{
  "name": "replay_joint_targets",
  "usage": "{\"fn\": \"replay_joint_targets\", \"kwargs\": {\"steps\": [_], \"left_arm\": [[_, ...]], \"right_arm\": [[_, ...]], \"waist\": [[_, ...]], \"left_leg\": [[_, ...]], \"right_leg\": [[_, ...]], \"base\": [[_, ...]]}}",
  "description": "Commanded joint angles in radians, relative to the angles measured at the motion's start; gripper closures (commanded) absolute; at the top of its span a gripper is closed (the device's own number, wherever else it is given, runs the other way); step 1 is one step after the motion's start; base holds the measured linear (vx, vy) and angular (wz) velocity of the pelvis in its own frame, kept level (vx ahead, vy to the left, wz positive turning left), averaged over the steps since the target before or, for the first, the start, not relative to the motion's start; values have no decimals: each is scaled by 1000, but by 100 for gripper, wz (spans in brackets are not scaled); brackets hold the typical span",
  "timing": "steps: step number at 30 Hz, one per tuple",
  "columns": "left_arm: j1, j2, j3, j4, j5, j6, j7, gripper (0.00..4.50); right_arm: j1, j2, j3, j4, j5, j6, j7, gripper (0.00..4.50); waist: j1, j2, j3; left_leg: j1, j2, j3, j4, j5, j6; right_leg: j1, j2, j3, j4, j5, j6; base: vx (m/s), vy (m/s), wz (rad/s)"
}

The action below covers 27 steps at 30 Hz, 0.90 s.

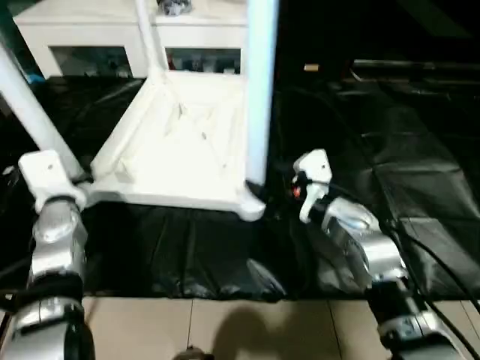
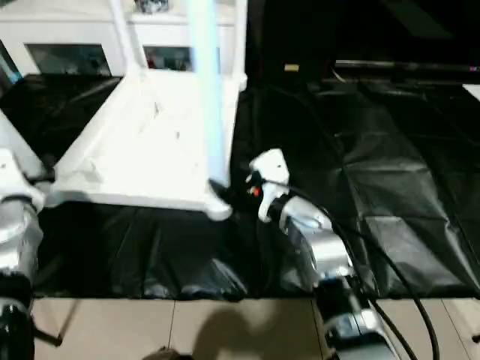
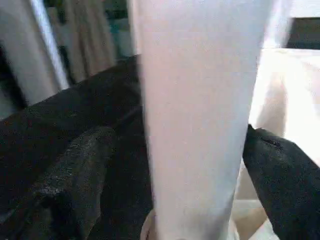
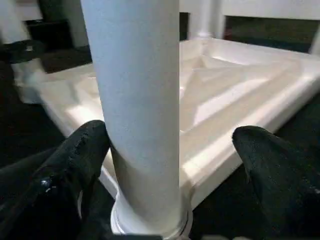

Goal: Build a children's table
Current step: Flip table

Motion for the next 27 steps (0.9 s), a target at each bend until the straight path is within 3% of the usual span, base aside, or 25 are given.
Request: {"fn": "replay_joint_targets", "kwargs": {"steps": [1,6,7,8,9,13,15,16,18,20,22,23,24,25,27], "left_arm": [[-19,16,-18,42,-10,-15,-56,0],[-27,9,-18,53,-38,-33,-111,0],[7,-14,-35,9,-36,-35,-122,0],[28,-29,-42,-21,-37,-29,-120,0],[33,-32,-44,-28,-37,-27,-119,19],[118,-95,-45,-166,-50,10,-56,50],[141,-114,-45,-211,-57,15,-47,72],[161,-130,-46,-248,-62,16,-39,90],[180,-146,-47,-289,-58,19,-18,90],[201,-161,-46,-338,-54,29,3,124],[207,-166,-45,-356,-61,41,7,138],[208,-166,-45,-357,-60,43,8,138],[203,-162,-46,-351,-60,48,6,167],[201,-160,-46,-351,-60,54,5,174],[199,-155,-49,-352,-59,62,3,175]], "right_arm": [[-20,-9,-38,33,-14,-27,-31,7],[-8,-33,-64,33,-16,-41,-43,7],[17,-61,-86,19,-14,-43,-47,7],[31,-74,-93,8,-13,-41,-45,7],[34,-76,-94,5,-12,-40,-44,2],[97,-104,-86,-86,3,-9,2,0],[122,-114,-80,-128,15,15,25,0],[149,-129,-72,-170,31,42,51,0],[190,-154,-57,-236,58,76,96,0],[230,-180,-42,-303,87,102,142,0],[255,-196,-31,-352,110,122,179,0],[257,-198,-28,-357,112,125,184,0],[265,-205,-7,-380,118,135,213,0],[266,-206,0,-390,115,143,223,0],[263,-202,13,-401,107,153,233,0]], "waist": [[-4,16,-62],[-3,16,-63],[-2,24,-62],[-1,23,-62],[2,18,-62],[2,14,-61],[4,12,-58],[4,6,-57],[5,8,-53],[5,8,-53],[7,-1,-52],[8,2,-52],[6,9,-49],[6,6,-50],[5,11,-51]], "left_leg": [[41,106,-51,-104,-261,-61],[40,108,-48,-103,-242,-44],[40,108,-48,-103,-247,-41],[41,110,-48,-103,-255,-41],[40,114,-47,-103,-255,-39],[33,112,-45,-101,-238,-9],[30,117,-47,-101,-247,16],[31,117,-47,-101,-256,23],[31,118,-49,-103,-272,24],[32,120,-50,-105,-282,18],[31,118,-49,-104,-276,22],[32,118,-49,-103,-271,22],[31,116,-50,-104,-281,18],[32,116,-50,-104,-284,16],[32,115,-52,-105,-288,4]], "right_leg": [[19,-97,56,-46,75,-251],[23,-99,56,-44,116,-263],[23,-100,56,-45,110,-264],[22,-100,56,-47,104,-263],[26,-102,57,-47,107,-267],[30,-102,57,-49,112,-268],[32,-106,58,-54,75,-270],[32,-105,59,-57,38,-267],[30,-102,59,-63,-10,-255],[26,-100,59,-66,-33,-247],[27,-101,61,-66,-41,-243],[26,-101,61,-66,-42,-242],[22,-97,60,-69,-58,-235],[23,-96,60,-70,-62,-232],[21,-97,60,-69,-58,-231]], "base": [[0,0,0],[0,0,0],[0,0,0],[0,0,0],[0,0,0],[0,0,0],[0,0,0],[0,0,0],[0,0,0],[0,0,0],[0,0,0],[0,0,0],[0,0,0],[0,0,0],[0,0,0]]}}
